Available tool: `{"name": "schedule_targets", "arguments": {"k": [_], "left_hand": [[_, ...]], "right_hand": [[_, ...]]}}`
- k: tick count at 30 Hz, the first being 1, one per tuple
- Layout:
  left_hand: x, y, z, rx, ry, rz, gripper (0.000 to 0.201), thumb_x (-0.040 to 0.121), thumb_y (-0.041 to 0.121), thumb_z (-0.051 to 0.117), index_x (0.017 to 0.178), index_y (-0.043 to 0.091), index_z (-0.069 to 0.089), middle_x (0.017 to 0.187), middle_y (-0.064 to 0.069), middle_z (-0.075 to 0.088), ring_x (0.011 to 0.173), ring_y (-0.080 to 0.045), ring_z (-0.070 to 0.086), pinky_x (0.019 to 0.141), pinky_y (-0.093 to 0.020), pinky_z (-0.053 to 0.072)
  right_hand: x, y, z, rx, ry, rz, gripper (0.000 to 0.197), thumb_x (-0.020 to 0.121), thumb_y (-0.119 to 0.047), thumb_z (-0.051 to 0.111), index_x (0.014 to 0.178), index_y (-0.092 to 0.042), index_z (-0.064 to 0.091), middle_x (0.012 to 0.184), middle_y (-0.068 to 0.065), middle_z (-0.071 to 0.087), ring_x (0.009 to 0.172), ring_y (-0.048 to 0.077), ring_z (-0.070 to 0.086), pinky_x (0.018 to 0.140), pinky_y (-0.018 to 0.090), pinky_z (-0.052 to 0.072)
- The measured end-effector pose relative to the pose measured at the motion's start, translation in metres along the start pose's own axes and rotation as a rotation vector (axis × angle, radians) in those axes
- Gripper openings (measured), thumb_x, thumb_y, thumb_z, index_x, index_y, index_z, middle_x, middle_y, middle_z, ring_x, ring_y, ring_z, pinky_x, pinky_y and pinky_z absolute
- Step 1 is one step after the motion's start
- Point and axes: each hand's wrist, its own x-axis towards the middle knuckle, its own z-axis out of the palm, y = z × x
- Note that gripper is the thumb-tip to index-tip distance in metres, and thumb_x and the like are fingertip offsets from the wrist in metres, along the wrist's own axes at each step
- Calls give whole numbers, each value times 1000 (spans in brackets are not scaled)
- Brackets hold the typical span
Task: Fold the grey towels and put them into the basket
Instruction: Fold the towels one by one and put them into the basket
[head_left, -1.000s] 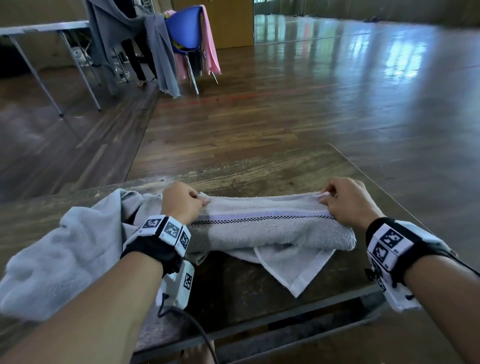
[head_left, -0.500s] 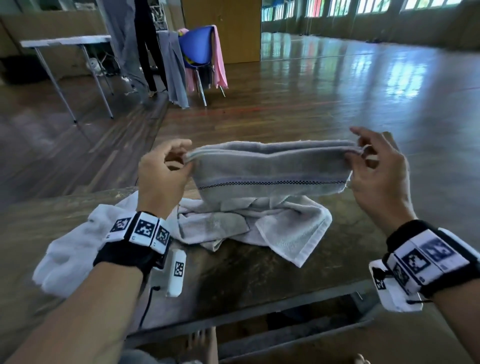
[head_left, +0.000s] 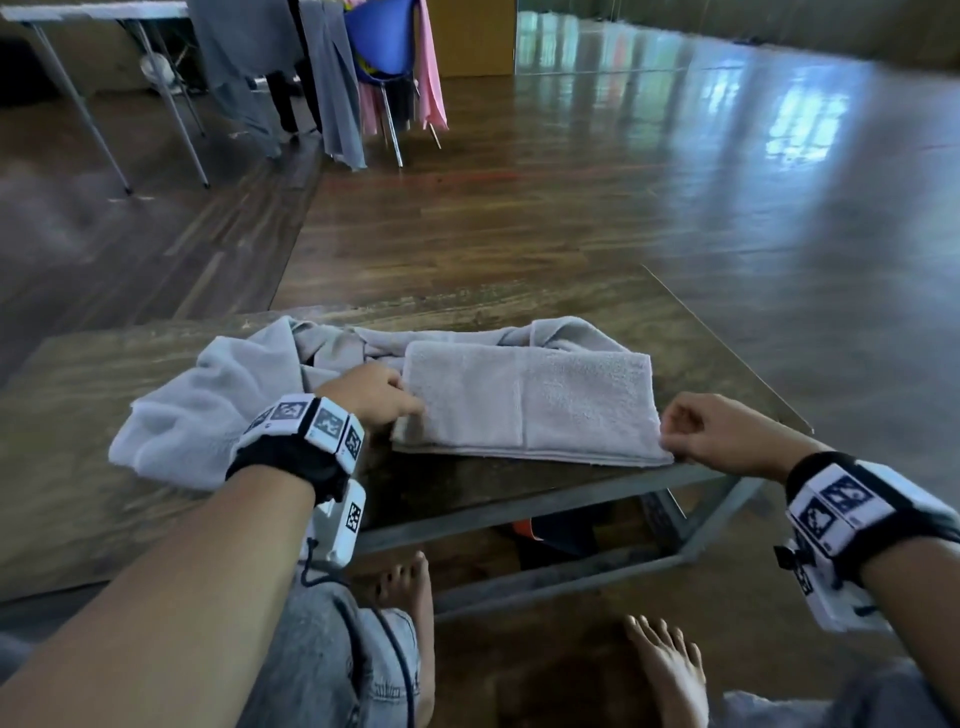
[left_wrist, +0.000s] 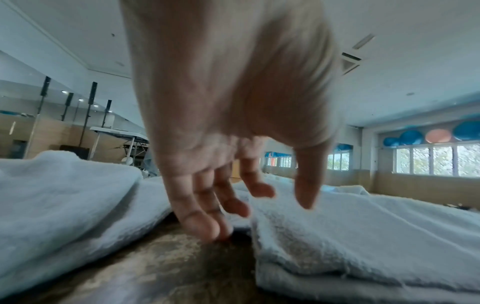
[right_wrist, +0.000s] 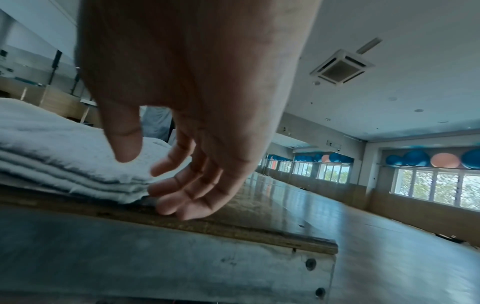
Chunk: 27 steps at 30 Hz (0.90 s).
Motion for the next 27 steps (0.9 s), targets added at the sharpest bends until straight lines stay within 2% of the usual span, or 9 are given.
{"name": "schedule_targets", "arguments": {"k": [3, 5, 7, 11, 16, 18, 20, 23, 27], "left_hand": [[0, 2, 2, 25, 75, -91, 37, 85, 37, 74, 69, 11, 52, 60, -10, 49, 55, -25, 50, 59, -35, 40], [0, 2, 4, 75, 15, -164, 47, 81, 46, 77, 89, 2, 63, 82, -16, 65, 74, -31, 66, 69, -38, 50], [0, 1, 7, 93, -15, -211, 53, 77, 49, 79, 94, 2, 64, 98, -15, 70, 80, -30, 67, 70, -35, 51], [-1, 2, 5, 55, 2, -217, 50, 76, 39, 82, 100, -2, 66, 99, -15, 72, 85, -29, 69, 69, -32, 50], [-4, 4, -2, 0, 24, -250, 59, 74, 29, 87, 116, -5, 65, 108, -19, 71, 104, -34, 69, 94, -44, 56], [-6, 5, -1, 13, 15, -270, 64, 73, 28, 88, 121, -5, 62, 111, -20, 71, 106, -34, 68, 94, -44, 55], [-9, 8, 1, 65, 28, -266, 58, 72, 30, 88, 113, -4, 64, 106, -20, 71, 95, -31, 69, 79, -38, 57], [-7, 16, 5, 68, 205, -109, 45, 74, 29, 86, 101, 3, 61, 99, -14, 70, 81, -25, 66, 68, -36, 52], [3, 44, 21, -29, 353, 309, 33, 82, 32, 77, 105, 18, 58, 107, -6, 60, 89, -19, 60, 70, -29, 46]], "right_hand": [[11, -2, 6, -44, 34, 92, 36, 90, -47, 67, 85, -12, 61, 82, 5, 71, 70, 16, 60, 64, 34, 46], [17, -4, 6, -84, 24, 130, 46, 88, -52, 67, 71, -10, 57, 76, 11, 72, 66, 20, 60, 68, 36, 50], [20, -7, 5, -124, 11, 160, 50, 87, -54, 67, 58, -16, 52, 66, 9, 67, 64, 23, 60, 73, 39, 54], [22, -9, 1, -138, -34, 171, 46, 89, -48, 68, 60, -15, 54, 65, 6, 65, 63, 23, 59, 74, 38, 54], [18, -4, -14, -41, -72, 139, 43, 92, -39, 70, 66, -5, 66, 66, 5, 73, 58, 17, 60, 58, 28, 48], [15, -4, -14, -67, -139, 156, 43, 91, -41, 71, 72, -3, 69, 68, 5, 75, 57, 16, 59, 55, 26, 48], [13, -7, -11, -175, -152, 192, 43, 89, -46, 71, 70, -8, 64, 63, 2, 72, 54, 15, 57, 57, 27, 47], [10, -21, -5, -316, 68, 202, 32, 82, -51, 67, 79, -21, 57, 81, -6, 66, 72, 15, 60, 68, 35, 47], [17, -54, 17, -239, 332, -138, 27, 87, -48, 60, 104, -30, 51, 112, -7, 54, 102, 16, 51, 88, 42, 48]]}}
